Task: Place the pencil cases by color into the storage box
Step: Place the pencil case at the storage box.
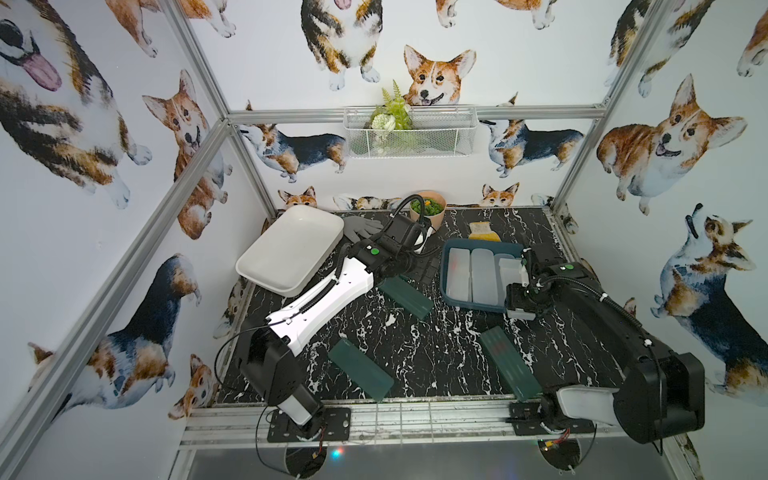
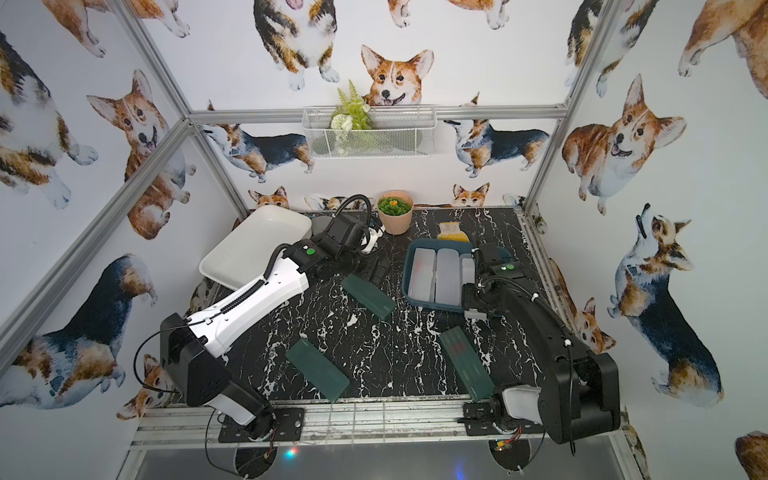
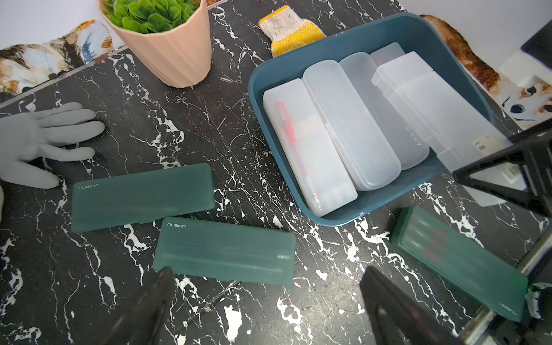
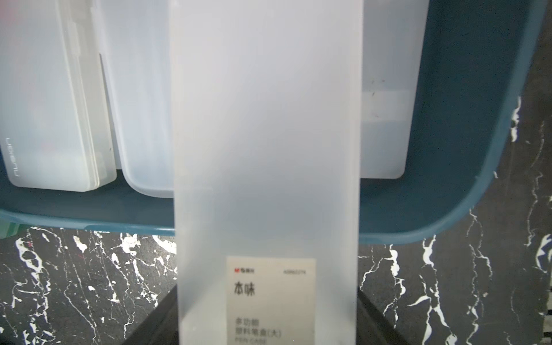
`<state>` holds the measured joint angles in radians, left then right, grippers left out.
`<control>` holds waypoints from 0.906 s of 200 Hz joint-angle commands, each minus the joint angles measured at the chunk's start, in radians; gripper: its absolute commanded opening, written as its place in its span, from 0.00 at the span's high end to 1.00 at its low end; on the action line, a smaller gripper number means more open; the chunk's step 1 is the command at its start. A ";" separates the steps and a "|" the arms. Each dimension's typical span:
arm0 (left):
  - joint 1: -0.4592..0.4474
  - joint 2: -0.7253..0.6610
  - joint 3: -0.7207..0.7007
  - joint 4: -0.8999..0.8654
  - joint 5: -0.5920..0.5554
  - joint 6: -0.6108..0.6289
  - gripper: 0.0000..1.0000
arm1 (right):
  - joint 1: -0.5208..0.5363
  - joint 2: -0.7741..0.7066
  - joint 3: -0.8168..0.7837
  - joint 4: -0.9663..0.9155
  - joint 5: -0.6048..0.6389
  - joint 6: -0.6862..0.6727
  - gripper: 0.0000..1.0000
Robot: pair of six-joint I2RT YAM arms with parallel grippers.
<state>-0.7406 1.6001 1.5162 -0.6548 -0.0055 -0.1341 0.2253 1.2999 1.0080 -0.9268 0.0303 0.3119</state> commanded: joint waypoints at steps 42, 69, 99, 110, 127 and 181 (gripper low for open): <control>0.003 -0.026 -0.017 -0.003 -0.004 0.038 0.00 | -0.014 0.113 0.053 0.071 0.023 -0.065 0.38; 0.008 -0.028 -0.011 -0.005 -0.003 0.046 0.00 | -0.017 0.160 0.076 0.092 0.020 -0.067 0.38; 0.016 -0.028 -0.001 -0.010 -0.003 0.060 0.00 | -0.017 0.198 0.103 0.104 0.029 -0.076 0.38; 0.020 -0.026 0.002 -0.014 -0.004 0.063 0.00 | -0.018 0.210 0.109 0.109 0.035 -0.079 0.38; 0.023 -0.028 0.007 -0.017 -0.003 0.069 0.00 | -0.021 0.220 0.110 0.116 0.038 -0.081 0.38; 0.038 -0.028 0.021 -0.035 0.005 0.086 0.00 | -0.026 0.234 0.104 0.135 0.046 -0.070 0.38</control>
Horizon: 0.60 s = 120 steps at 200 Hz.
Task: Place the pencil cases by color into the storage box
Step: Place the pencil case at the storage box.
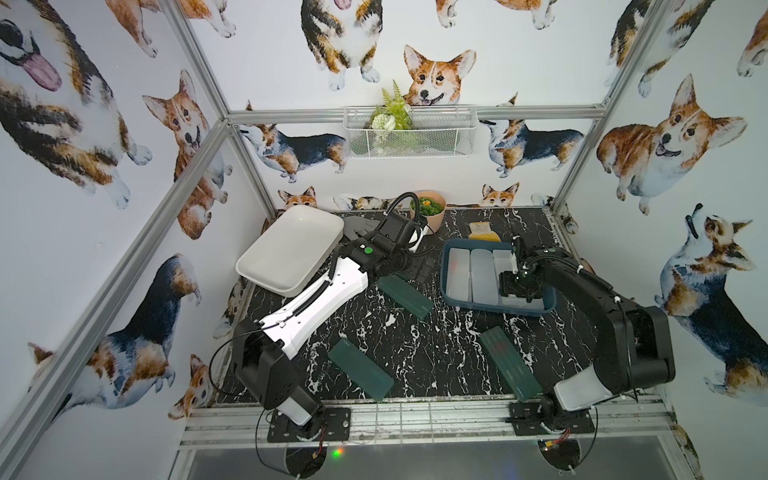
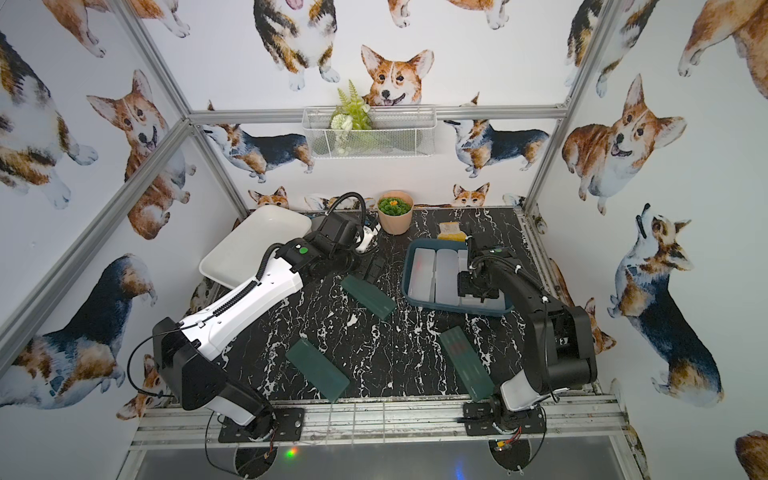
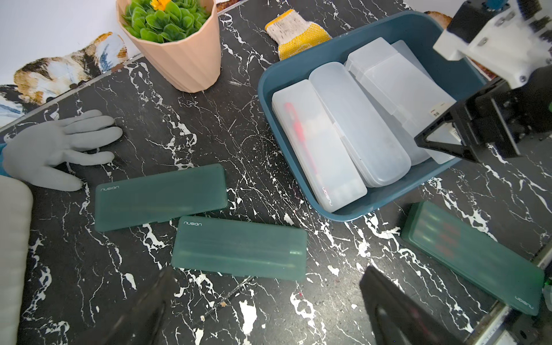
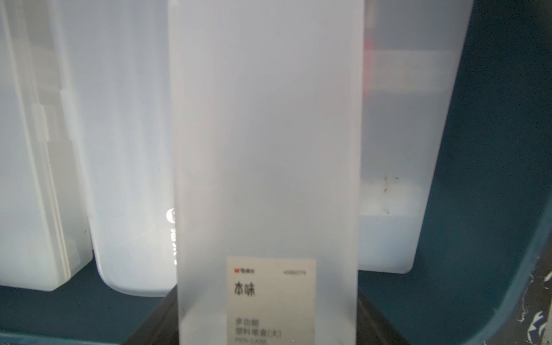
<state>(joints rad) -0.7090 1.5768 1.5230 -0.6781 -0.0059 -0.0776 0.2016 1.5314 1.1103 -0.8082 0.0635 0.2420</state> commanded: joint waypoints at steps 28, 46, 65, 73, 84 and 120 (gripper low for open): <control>0.013 -0.002 0.019 -0.012 0.012 0.035 0.00 | -0.005 0.006 -0.016 0.030 0.014 -0.001 0.38; 0.017 0.004 0.026 -0.011 0.014 0.036 0.00 | -0.007 0.013 -0.024 0.040 0.015 -0.005 0.38; 0.018 0.009 0.031 -0.009 0.020 0.038 0.00 | -0.007 0.027 -0.028 0.054 0.017 -0.007 0.38; 0.020 0.011 0.032 -0.008 0.021 0.038 0.00 | -0.007 0.035 -0.028 0.057 0.019 -0.008 0.38; 0.019 0.014 0.032 -0.006 0.023 0.036 0.00 | -0.007 0.045 -0.026 0.065 0.022 -0.011 0.38; 0.022 0.019 0.039 -0.007 0.025 0.033 0.00 | -0.008 0.081 -0.013 0.076 0.032 -0.028 0.38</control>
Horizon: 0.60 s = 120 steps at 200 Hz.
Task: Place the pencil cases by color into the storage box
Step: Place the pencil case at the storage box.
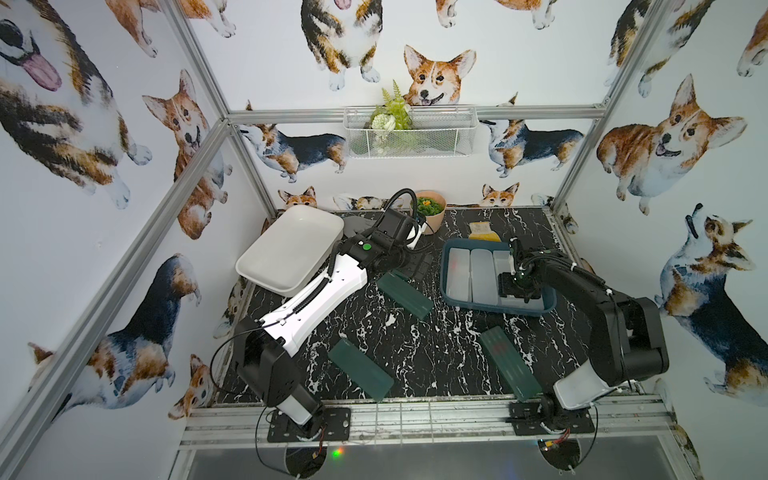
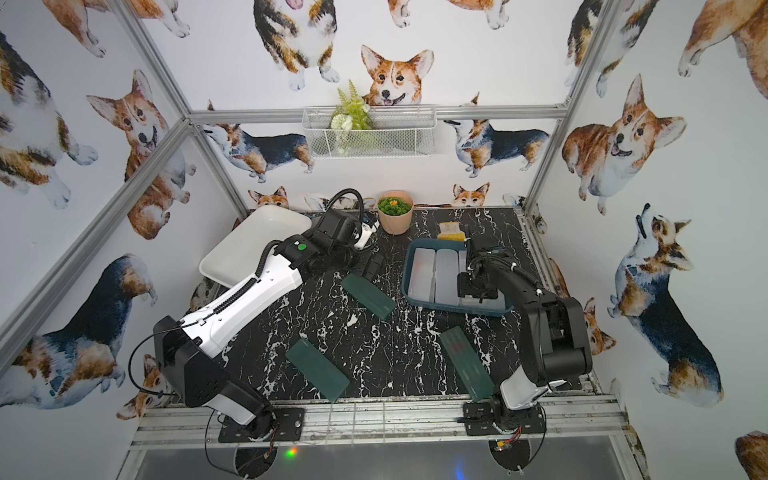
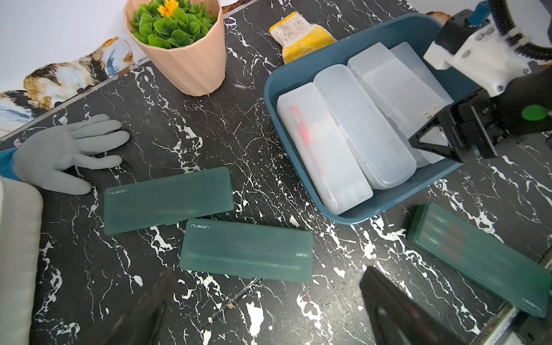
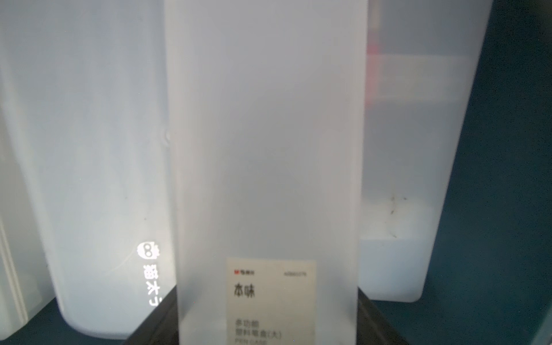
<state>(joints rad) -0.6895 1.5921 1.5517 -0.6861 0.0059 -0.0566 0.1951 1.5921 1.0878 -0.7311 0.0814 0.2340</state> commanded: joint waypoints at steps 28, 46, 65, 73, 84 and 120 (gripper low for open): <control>0.006 0.003 0.014 -0.003 0.009 0.015 0.00 | -0.002 0.045 0.011 0.008 -0.001 -0.029 0.32; 0.011 0.006 0.018 -0.004 0.003 0.014 0.00 | -0.002 0.054 0.014 0.009 -0.005 -0.031 0.29; 0.027 0.015 0.031 -0.009 0.001 -0.001 0.00 | -0.002 0.054 0.017 0.002 -0.007 -0.038 0.26; 0.036 0.017 0.032 -0.008 0.002 -0.011 0.00 | -0.002 0.049 0.013 0.003 -0.006 -0.037 0.24; 0.050 0.020 0.032 -0.004 0.003 -0.023 0.00 | -0.003 0.041 0.010 0.005 -0.015 -0.036 0.22; 0.134 0.030 0.031 0.012 0.016 -0.080 0.00 | -0.002 -0.024 0.003 0.014 0.013 -0.025 0.16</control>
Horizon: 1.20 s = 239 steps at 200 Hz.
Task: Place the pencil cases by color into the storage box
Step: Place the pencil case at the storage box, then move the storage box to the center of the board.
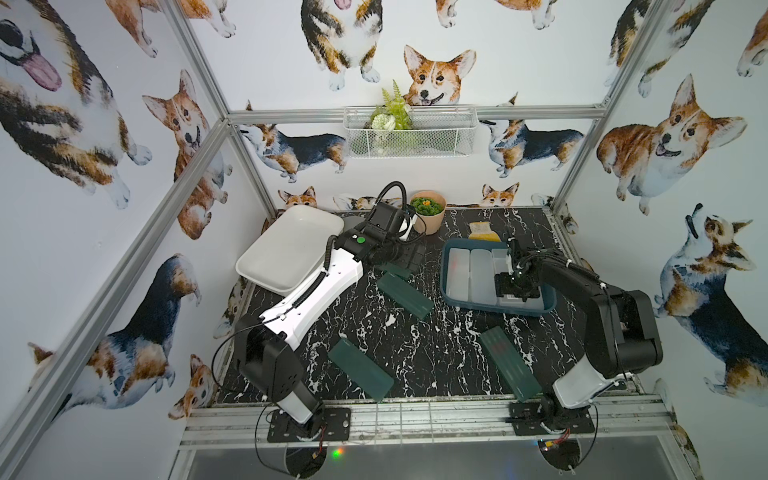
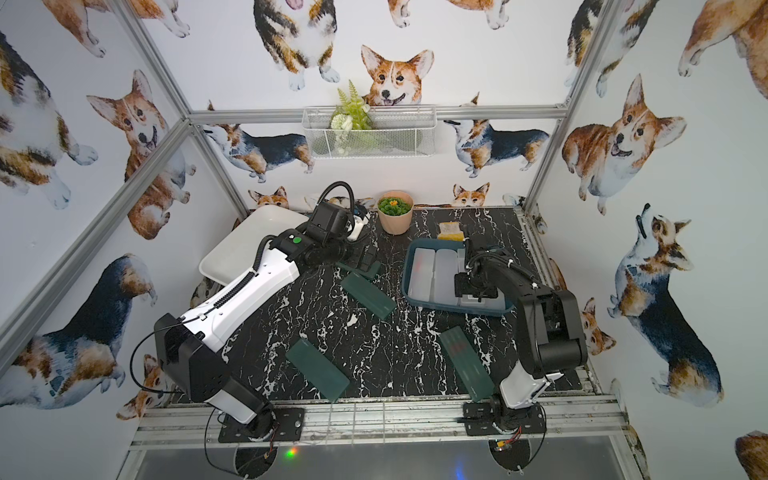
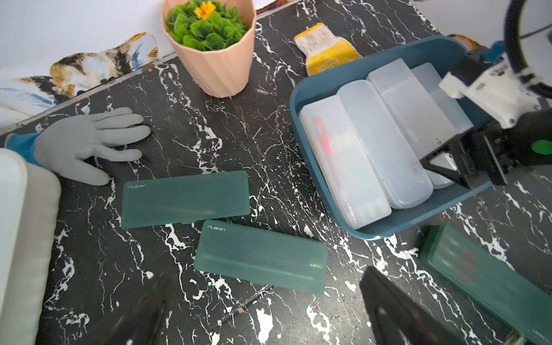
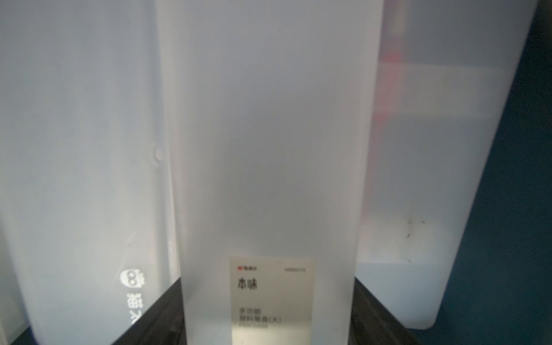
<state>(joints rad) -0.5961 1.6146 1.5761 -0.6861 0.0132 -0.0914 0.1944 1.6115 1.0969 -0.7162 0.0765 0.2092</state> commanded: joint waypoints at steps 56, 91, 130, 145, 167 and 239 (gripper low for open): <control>0.194 0.008 -0.016 0.066 -0.010 -0.203 0.00 | 0.000 -0.176 -0.007 0.000 0.009 -0.003 0.08; 0.255 0.038 0.026 0.060 -0.071 -0.229 0.00 | -0.001 -0.271 -0.024 0.043 -0.073 0.001 0.08; 0.320 0.092 0.071 0.037 -0.088 -0.249 0.00 | 0.004 -0.295 -0.021 0.021 -0.114 0.002 0.08; 0.342 0.091 0.070 0.034 -0.091 -0.270 0.00 | 0.004 -0.295 -0.030 0.033 -0.129 0.016 0.08; 0.345 0.080 0.062 0.029 -0.084 -0.277 0.00 | -0.005 -0.264 -0.023 0.073 -0.163 0.048 0.08; 0.304 -0.061 -0.095 0.036 -0.121 -0.266 0.00 | -0.032 0.077 0.250 0.106 -0.231 0.043 0.09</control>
<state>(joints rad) -0.2832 1.5833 1.5169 -0.6434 -0.0784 -0.3588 0.1692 1.5997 1.2720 -0.6357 -0.1257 0.2466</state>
